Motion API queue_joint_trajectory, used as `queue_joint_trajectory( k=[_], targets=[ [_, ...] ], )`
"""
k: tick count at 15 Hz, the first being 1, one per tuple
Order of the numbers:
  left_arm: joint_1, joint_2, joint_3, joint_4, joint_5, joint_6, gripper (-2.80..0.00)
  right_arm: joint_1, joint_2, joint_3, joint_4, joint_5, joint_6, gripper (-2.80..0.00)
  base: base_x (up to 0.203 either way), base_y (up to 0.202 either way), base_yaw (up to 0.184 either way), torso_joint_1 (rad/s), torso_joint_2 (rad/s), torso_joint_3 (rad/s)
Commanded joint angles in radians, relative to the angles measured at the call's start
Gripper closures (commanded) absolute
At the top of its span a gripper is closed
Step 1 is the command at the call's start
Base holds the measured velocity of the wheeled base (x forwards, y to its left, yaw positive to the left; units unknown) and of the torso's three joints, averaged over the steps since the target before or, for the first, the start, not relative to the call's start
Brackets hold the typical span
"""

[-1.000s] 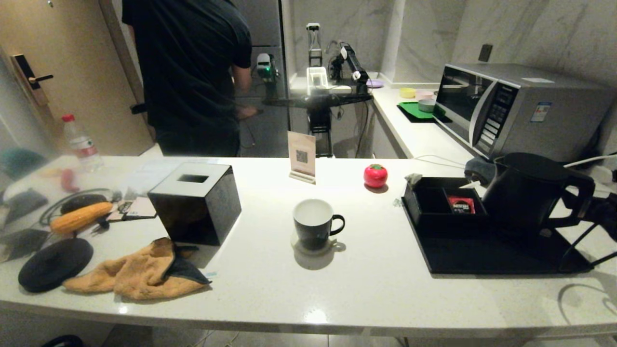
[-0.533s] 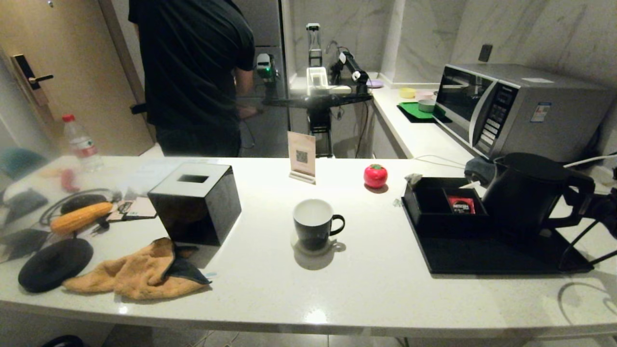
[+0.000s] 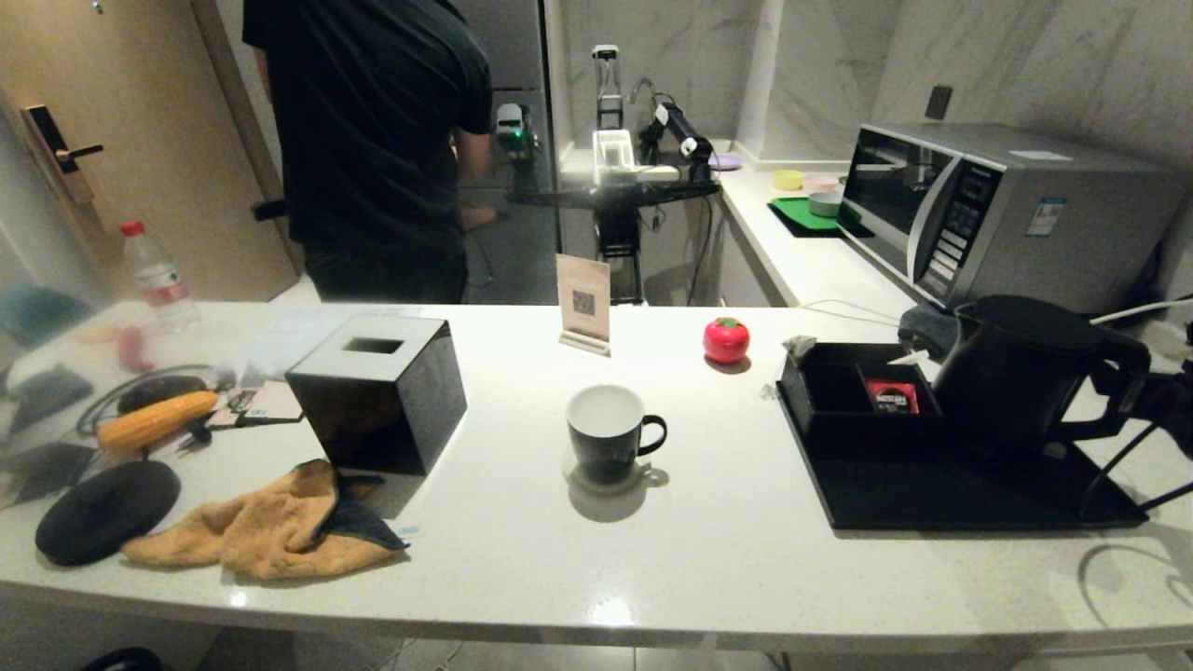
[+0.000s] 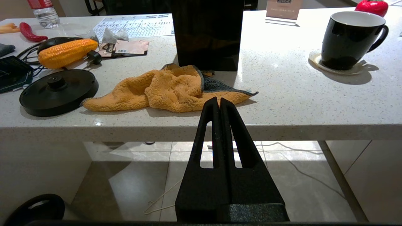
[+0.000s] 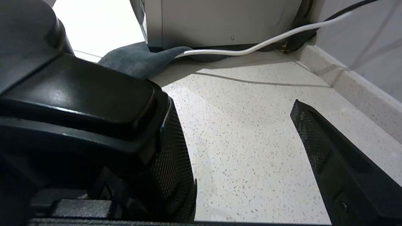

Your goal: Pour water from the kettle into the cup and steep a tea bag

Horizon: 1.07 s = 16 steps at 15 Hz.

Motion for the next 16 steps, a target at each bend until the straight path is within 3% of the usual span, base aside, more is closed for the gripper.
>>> queue_joint_trajectory(
  k=[1, 5, 6, 16],
  targets=[
    [0.0, 0.001, 0.0, 0.0, 0.0, 0.0, 0.0, 0.001, -0.001, 0.001, -0.009, 0.001, 0.0, -2.8, 0.0, 0.0, 0.0, 0.0, 0.0, 0.0],
    [0.0, 0.001, 0.0, 0.0, 0.0, 0.0, 0.0, 0.006, -0.001, 0.001, -0.011, 0.001, -0.001, -2.8, 0.0, 0.0, 0.0, 0.0, 0.0, 0.0],
    [0.0, 0.001, 0.0, 0.0, 0.0, 0.0, 0.0, 0.007, 0.002, 0.001, -0.011, 0.001, -0.002, 0.0, 0.0, 0.0, 0.0, 0.0, 0.0, 0.0],
    [0.0, 0.001, 0.0, 0.0, 0.0, 0.0, 0.0, 0.021, 0.002, 0.007, -0.039, 0.001, -0.002, 0.0, 0.0, 0.0, 0.0, 0.0, 0.0, 0.0]
  ],
)
